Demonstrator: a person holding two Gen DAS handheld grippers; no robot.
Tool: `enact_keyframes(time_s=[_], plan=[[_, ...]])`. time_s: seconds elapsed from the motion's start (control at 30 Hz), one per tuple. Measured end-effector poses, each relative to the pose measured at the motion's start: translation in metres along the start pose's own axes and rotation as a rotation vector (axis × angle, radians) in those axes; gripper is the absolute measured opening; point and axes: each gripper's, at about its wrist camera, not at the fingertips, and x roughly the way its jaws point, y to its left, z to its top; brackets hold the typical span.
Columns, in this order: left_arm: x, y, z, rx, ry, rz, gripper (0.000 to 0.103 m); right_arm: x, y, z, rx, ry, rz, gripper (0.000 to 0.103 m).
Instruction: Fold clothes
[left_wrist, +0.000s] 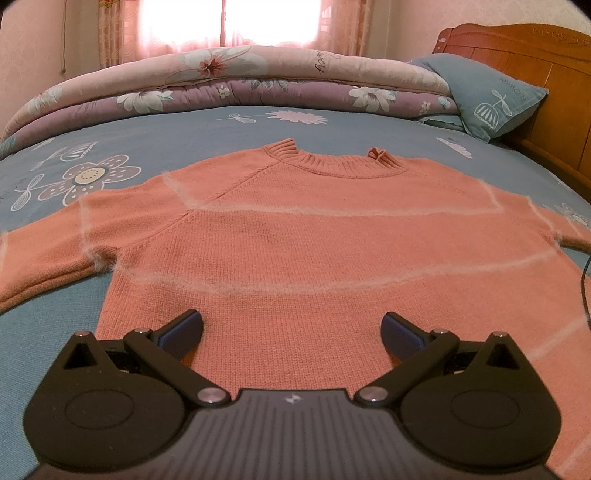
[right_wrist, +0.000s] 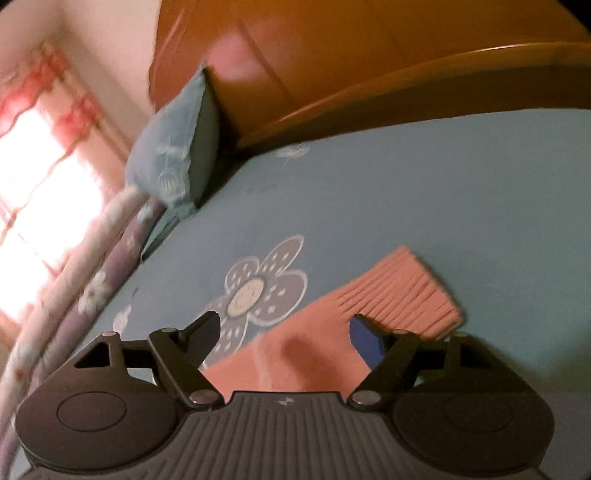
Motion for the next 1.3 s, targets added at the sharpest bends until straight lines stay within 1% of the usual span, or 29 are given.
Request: enact_keyframes(time_s=[0.03, 0.07, 0.1, 0.13, 0.23, 0.3, 0.37, 0.43, 0.5, 0.6, 0.67, 0.73, 0.77, 0.83, 0.9, 0.93, 0.97, 1.0, 1.03, 1.07, 1.1, 1.17, 1.2, 1.27, 1.3], plan=[[0.0, 0.0, 0.0, 0.0, 0.0, 0.0, 0.102, -0.004, 0.006, -0.002, 0.009, 0.0, -0.03, 0.083], [0.0, 0.0, 0.0, 0.0, 0.0, 0.0, 0.102, -0.007, 0.016, -0.004, 0.001, 0.0, -0.044, 0.087], [0.0, 0.0, 0.0, 0.001, 0.0, 0.001, 0.102, -0.009, 0.027, -0.006, -0.014, 0.004, -0.044, 0.087], [0.0, 0.0, 0.0, 0.002, 0.001, 0.001, 0.102, -0.008, 0.04, -0.008, -0.041, 0.022, -0.004, 0.088], [0.0, 0.0, 0.0, 0.004, 0.001, 0.003, 0.102, -0.007, 0.084, -0.024, -0.098, 0.111, 0.175, 0.091], [0.0, 0.0, 0.0, 0.003, 0.001, 0.002, 0.102, 0.002, 0.119, -0.04, -0.137, 0.204, 0.293, 0.091], [0.0, 0.0, 0.0, 0.003, 0.0, 0.002, 0.102, 0.017, 0.149, -0.062, -0.154, 0.324, 0.369, 0.094], [0.0, 0.001, 0.0, 0.003, 0.0, 0.002, 0.102, 0.03, 0.177, -0.086, -0.172, 0.44, 0.439, 0.094], [0.0, 0.0, 0.0, 0.001, 0.001, 0.001, 0.102, 0.034, 0.192, -0.109, -0.2, 0.521, 0.468, 0.094], [0.0, 0.0, 0.0, 0.0, -0.001, -0.001, 0.102, 0.027, 0.203, -0.136, -0.293, 0.539, 0.472, 0.094], [0.0, 0.0, 0.0, 0.0, -0.001, -0.001, 0.102, 0.024, 0.202, -0.138, -0.332, 0.512, 0.439, 0.094], [0.0, 0.0, 0.0, 0.0, -0.001, -0.001, 0.102, 0.02, 0.19, -0.129, -0.29, 0.482, 0.402, 0.094], [0.0, 0.0, 0.0, 0.0, 0.0, 0.0, 0.102, 0.017, 0.182, -0.122, -0.272, 0.459, 0.371, 0.094], [0.0, 0.0, 0.0, 0.001, 0.0, 0.0, 0.102, 0.009, 0.167, -0.108, -0.293, 0.375, 0.259, 0.094], [0.0, 0.0, 0.0, 0.001, 0.0, 0.0, 0.102, 0.002, 0.153, -0.1, -0.385, 0.284, 0.087, 0.094], [0.0, 0.0, 0.0, 0.001, 0.0, 0.0, 0.102, 0.002, 0.148, -0.096, -0.41, 0.272, 0.027, 0.094], [0.0, -0.001, 0.0, 0.002, 0.0, 0.001, 0.102, 0.001, 0.144, -0.092, -0.407, 0.278, 0.033, 0.094], [0.0, -0.001, 0.0, 0.003, 0.0, 0.002, 0.102, -0.002, 0.142, -0.089, -0.376, 0.284, 0.045, 0.094], [0.0, -0.002, 0.0, 0.004, 0.0, 0.003, 0.102, -0.003, 0.144, -0.087, -0.342, 0.283, 0.041, 0.095], [0.0, -0.002, 0.0, 0.006, 0.001, 0.005, 0.102, -0.005, 0.15, -0.087, -0.328, 0.283, 0.058, 0.095], [0.0, -0.002, 0.0, 0.008, 0.002, 0.007, 0.102, -0.008, 0.157, -0.088, -0.329, 0.288, 0.106, 0.096], [0.0, -0.003, 0.0, 0.012, 0.003, 0.011, 0.102, -0.011, 0.173, -0.094, -0.335, 0.322, 0.203, 0.102], [0.0, -0.004, 0.0, 0.013, 0.003, 0.012, 0.102, -0.01, 0.182, -0.098, -0.34, 0.341, 0.24, 0.102], [0.0, -0.004, 0.0, 0.015, 0.004, 0.013, 0.102, -0.001, 0.198, -0.108, -0.368, 0.357, 0.287, 0.102], [0.0, -0.004, 0.0, 0.015, 0.004, 0.014, 0.102, 0.005, 0.205, -0.114, -0.39, 0.364, 0.293, 0.102]])
